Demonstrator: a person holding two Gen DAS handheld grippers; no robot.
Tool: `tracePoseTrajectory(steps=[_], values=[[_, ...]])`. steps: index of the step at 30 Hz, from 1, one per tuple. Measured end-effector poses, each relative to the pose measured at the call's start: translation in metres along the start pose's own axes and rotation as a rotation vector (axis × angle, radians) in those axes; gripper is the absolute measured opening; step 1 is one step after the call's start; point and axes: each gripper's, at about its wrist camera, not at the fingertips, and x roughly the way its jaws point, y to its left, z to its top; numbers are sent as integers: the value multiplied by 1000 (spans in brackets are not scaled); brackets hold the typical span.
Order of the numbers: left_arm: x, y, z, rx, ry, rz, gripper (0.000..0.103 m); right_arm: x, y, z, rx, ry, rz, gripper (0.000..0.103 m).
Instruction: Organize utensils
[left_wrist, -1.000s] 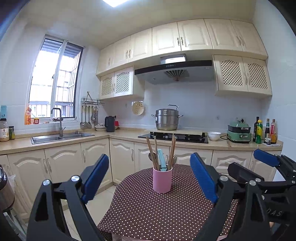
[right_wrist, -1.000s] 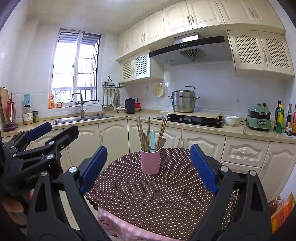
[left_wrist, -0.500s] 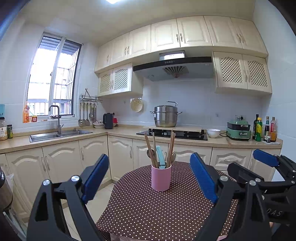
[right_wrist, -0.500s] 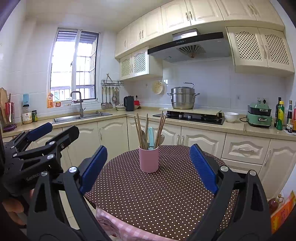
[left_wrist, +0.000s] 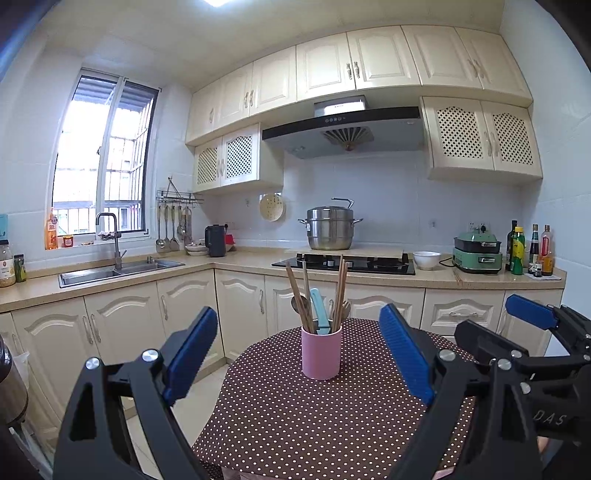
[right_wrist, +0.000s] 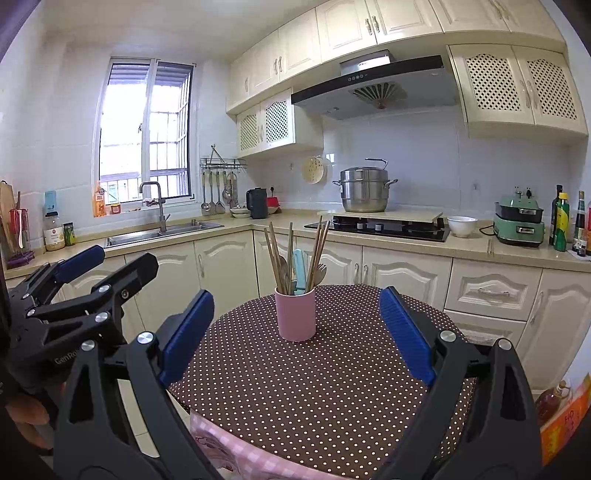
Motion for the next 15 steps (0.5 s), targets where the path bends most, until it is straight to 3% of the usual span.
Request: tracePoseTrajectory(steps=[15], values=[[4,-2,1,-2,10,-5,88,3,-4,1,4,1,-1,90]])
